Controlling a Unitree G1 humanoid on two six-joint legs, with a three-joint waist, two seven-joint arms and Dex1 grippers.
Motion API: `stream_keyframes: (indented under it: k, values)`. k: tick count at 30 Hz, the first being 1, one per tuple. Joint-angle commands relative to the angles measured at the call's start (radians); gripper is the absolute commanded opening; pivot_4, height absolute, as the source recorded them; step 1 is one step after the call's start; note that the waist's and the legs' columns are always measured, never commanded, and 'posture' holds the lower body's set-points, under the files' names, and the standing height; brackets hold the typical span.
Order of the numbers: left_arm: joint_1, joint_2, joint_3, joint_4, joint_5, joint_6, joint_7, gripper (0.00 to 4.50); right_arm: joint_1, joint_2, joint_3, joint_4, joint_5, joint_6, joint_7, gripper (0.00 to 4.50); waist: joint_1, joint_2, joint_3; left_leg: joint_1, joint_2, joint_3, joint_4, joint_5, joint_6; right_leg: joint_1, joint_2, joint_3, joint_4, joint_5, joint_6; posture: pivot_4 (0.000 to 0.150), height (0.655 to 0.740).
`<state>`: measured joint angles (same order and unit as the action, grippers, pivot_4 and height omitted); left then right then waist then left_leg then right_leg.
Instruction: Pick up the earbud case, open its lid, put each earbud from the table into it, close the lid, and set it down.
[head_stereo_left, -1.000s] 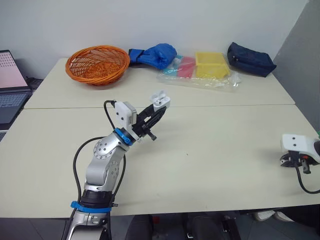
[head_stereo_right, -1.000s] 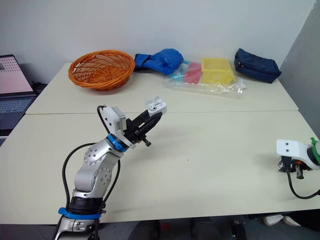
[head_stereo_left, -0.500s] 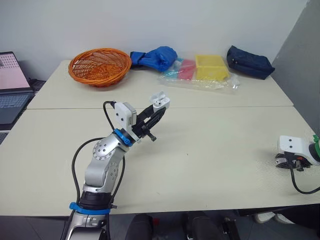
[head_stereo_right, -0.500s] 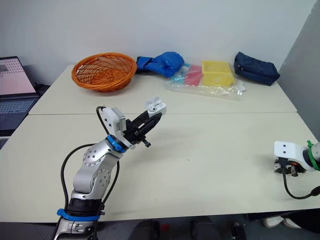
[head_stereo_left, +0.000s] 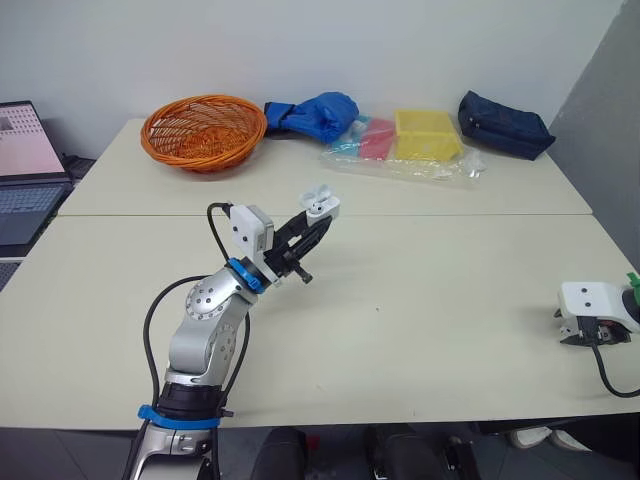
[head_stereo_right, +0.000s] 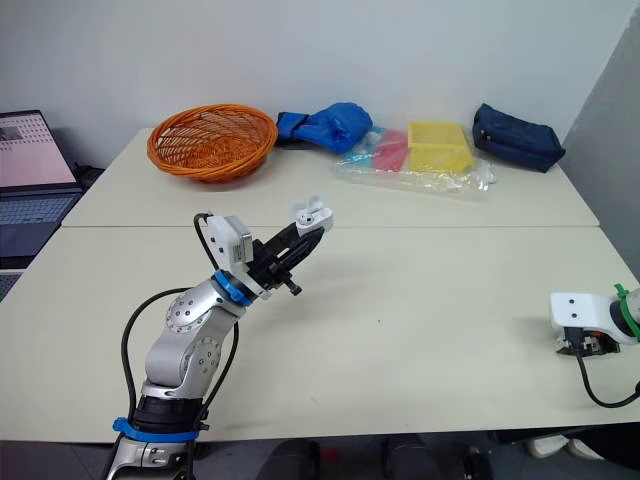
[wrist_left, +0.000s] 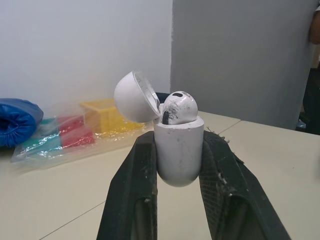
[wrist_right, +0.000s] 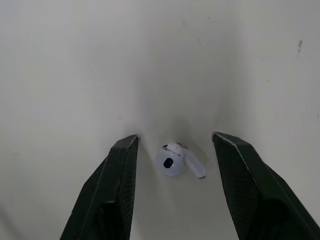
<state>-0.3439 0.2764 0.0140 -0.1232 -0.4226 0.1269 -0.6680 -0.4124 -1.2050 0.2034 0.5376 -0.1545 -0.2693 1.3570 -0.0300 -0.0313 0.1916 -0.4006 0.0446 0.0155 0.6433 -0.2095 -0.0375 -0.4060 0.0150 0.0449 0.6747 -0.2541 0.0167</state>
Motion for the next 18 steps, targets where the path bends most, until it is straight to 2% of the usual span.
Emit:
stream_keyframes:
  k: [1, 5, 11, 14, 18]
  values:
    - [-0.002, 0.0, 0.004, -0.055, -0.011, -0.011, -0.002, 0.74, -0.032, -0.023, 0.02, 0.031, -0.037, -0.105, 0.03, 2.43, 0.0, 0.0, 0.0, 0.0, 0.0, 0.0, 0.0, 0.0, 0.0, 0.0, 0.0, 0.0, 0.0, 0.0, 0.0, 0.15, 0.74]
    - [0.0, -0.005, 0.002, -0.06, -0.009, -0.012, 0.005, 0.74, -0.087, -0.016, 0.053, 0.083, -0.088, -0.222, 0.024, 2.43, 0.0, 0.0, 0.0, 0.0, 0.0, 0.0, 0.0, 0.0, 0.0, 0.0, 0.0, 0.0, 0.0, 0.0, 0.0, 0.15, 0.74]
    - [0.013, -0.007, 0.001, -0.078, -0.007, -0.008, 0.015, 0.74, -0.237, 0.004, 0.147, 0.254, -0.255, -0.469, -0.072, 2.43, -0.002, 0.0, 0.0, 0.001, 0.0, 0.002, 0.0, 0.0, 0.0, -0.001, 0.0, 0.001, 0.0, 0.0, -0.001, 0.15, 0.74]
    - [0.015, -0.008, 0.0, -0.083, -0.007, -0.006, 0.02, 0.74, -0.286, 0.022, 0.172, 0.313, -0.286, -0.532, -0.096, 2.43, -0.003, 0.0, 0.0, 0.001, 0.0, 0.002, -0.001, 0.0, 0.0, -0.001, 0.0, 0.002, 0.001, 0.0, -0.001, 0.15, 0.74]
    - [0.017, -0.006, 0.002, -0.082, -0.008, -0.007, 0.02, 0.74, -0.302, 0.049, 0.172, 0.342, -0.254, -0.554, -0.071, 2.43, -0.003, 0.0, 0.0, 0.001, 0.0, 0.002, -0.001, 0.0, 0.0, -0.001, 0.0, 0.002, 0.001, 0.0, 0.0, 0.15, 0.74]
